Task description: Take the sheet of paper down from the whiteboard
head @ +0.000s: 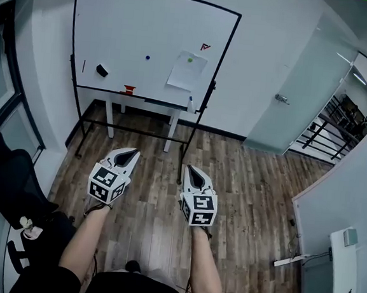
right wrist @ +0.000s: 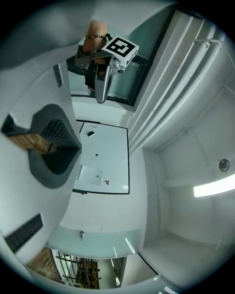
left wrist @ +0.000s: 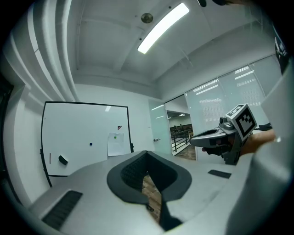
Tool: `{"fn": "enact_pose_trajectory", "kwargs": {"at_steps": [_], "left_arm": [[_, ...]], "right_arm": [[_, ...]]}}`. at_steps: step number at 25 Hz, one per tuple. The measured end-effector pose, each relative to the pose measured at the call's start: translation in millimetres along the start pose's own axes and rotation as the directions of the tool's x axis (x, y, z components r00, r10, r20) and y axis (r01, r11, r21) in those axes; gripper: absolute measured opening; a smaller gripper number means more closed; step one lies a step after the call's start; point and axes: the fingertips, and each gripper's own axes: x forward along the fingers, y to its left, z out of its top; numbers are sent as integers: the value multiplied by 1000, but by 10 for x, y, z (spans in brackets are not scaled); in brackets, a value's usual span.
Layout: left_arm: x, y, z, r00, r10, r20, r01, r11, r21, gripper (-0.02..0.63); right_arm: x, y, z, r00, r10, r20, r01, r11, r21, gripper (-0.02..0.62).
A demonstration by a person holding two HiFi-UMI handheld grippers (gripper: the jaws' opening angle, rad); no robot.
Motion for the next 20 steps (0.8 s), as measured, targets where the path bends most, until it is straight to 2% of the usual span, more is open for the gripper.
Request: {"fn": "enact_pose_trajectory", "kwargs": {"at_steps": [4, 12, 20], "left_arm": [[318, 156, -66, 1000, -14, -13, 14, 1000, -3, 18], [1011, 586, -99, 1000, 15, -1, -15, 1000, -3, 18], [2151, 981, -27, 999, 26, -20, -25, 999, 21, 18]], "right_arm": [[263, -228, -31, 999, -33, -7, 33, 999, -2, 23], [909, -792, -61, 999, -47, 3, 48, 999, -5, 23], [1840, -1556, -47, 1000, -18, -7, 18, 999, -43, 23]]}}
